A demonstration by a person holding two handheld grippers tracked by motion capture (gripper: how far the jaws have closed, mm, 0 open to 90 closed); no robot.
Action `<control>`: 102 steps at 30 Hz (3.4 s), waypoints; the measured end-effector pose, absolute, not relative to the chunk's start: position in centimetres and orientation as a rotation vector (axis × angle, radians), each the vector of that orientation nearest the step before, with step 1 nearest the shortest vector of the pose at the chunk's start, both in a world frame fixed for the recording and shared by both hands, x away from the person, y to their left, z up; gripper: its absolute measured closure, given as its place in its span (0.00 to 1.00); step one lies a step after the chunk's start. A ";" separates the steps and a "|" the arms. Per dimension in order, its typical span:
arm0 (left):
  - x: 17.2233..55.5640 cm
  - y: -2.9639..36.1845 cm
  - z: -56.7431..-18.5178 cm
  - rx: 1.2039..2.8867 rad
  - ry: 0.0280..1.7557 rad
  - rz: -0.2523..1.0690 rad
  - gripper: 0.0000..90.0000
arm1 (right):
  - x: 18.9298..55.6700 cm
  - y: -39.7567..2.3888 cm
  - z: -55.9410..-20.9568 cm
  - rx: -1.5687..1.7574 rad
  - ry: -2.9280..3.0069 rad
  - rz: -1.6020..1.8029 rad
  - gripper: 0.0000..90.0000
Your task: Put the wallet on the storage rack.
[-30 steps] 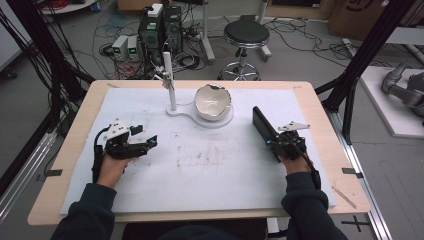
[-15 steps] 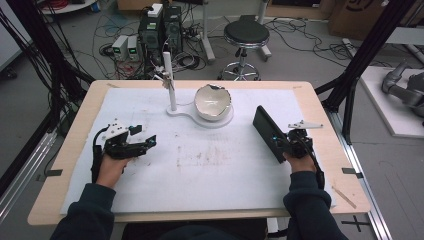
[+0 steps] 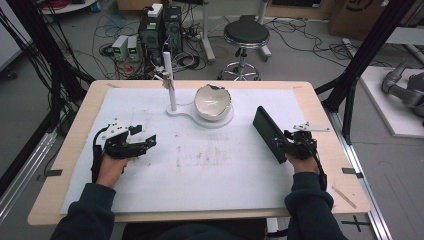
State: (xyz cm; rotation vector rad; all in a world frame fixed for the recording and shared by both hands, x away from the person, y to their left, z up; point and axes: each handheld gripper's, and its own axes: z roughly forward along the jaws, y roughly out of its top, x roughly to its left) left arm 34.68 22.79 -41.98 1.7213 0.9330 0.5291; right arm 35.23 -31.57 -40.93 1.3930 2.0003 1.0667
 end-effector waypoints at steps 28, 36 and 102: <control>34.5 22.4 -42.0 1.749 0.929 0.539 0.30 | 33.3 -34.7 -39.4 1.296 1.947 1.256 0.85; 34.4 22.6 -42.1 1.749 0.931 0.546 0.30 | 33.5 -32.5 -35.4 1.201 1.973 1.292 0.85; 34.4 23.8 -42.0 1.720 0.952 0.546 0.30 | 44.8 -16.0 -32.1 0.737 2.521 1.033 0.46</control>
